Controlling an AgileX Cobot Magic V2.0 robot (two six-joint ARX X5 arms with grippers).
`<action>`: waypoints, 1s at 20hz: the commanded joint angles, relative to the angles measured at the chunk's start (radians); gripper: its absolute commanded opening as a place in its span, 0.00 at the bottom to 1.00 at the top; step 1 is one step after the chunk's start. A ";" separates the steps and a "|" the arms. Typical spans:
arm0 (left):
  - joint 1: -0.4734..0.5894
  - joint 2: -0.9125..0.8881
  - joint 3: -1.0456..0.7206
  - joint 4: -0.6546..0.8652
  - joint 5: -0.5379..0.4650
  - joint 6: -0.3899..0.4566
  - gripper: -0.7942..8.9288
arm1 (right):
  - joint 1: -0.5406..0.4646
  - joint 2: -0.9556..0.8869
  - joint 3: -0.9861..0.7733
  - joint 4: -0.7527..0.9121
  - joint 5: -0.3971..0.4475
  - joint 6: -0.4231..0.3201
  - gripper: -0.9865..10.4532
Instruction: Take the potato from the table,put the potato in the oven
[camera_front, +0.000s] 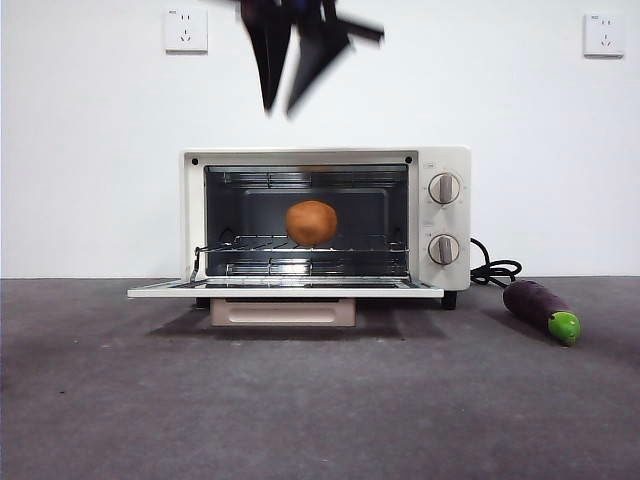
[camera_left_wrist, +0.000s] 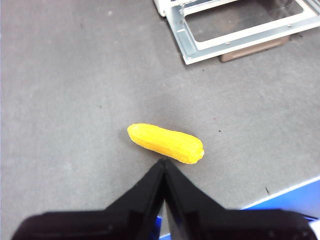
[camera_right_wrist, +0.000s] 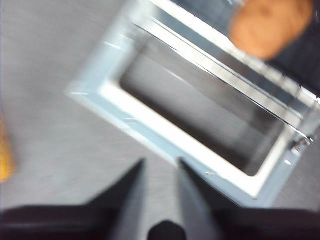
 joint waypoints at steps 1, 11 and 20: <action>-0.002 0.020 -0.008 0.004 -0.019 -0.051 0.08 | 0.043 -0.070 0.002 -0.021 -0.003 -0.011 0.11; -0.002 0.235 -0.008 0.034 -0.082 -0.098 0.08 | 0.180 -0.523 -0.402 -0.022 0.124 -0.055 0.11; 0.023 0.403 -0.008 0.283 -0.008 0.005 0.07 | 0.180 -1.201 -1.048 -0.021 0.332 0.138 0.11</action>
